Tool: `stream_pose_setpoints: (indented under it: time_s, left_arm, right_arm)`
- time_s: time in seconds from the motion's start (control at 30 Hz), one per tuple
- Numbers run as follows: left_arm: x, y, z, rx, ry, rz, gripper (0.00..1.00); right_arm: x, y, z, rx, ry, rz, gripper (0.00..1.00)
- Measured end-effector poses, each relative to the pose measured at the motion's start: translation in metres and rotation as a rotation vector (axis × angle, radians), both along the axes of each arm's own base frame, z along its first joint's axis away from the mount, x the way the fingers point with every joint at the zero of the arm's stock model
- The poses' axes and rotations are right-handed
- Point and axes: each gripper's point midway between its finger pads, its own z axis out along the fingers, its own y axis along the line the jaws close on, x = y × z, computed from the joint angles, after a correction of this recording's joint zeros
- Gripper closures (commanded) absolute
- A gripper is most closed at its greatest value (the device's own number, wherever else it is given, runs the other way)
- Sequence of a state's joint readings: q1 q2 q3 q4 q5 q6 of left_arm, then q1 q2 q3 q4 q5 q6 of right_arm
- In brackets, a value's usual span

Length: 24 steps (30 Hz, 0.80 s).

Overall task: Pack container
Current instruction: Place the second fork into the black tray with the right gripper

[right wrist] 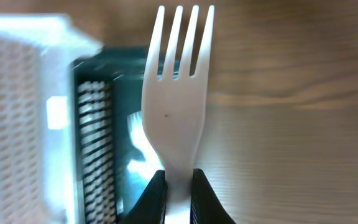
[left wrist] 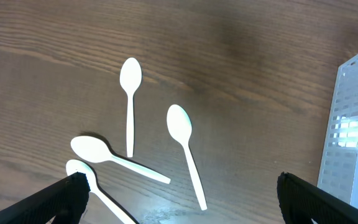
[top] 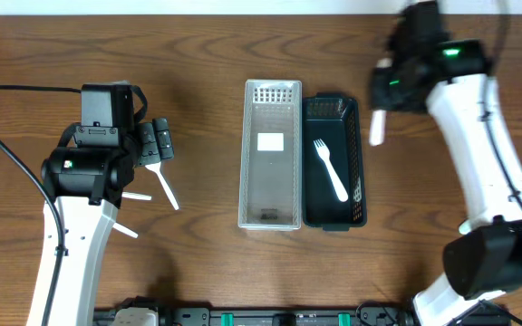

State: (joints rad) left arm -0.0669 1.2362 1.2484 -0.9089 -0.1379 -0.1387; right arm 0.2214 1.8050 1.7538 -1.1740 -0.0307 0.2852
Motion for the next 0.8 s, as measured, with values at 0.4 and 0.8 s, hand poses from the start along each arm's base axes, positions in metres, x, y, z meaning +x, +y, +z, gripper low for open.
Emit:
stream_pose_setpoints:
  time_s: [0.4,0.8]
  left_arm:
    - [0.0,0.0,0.0,-0.001,0.0,0.0,0.02]
    - [0.0,0.0,0.0,0.0,0.0,0.0,0.02]
  right_arm:
    - [-0.057,0.064,-0.101,-0.03,0.193,0.095,0.61]
    - [-0.016,-0.007,-0.019,-0.036,0.014,-0.171,0.44]
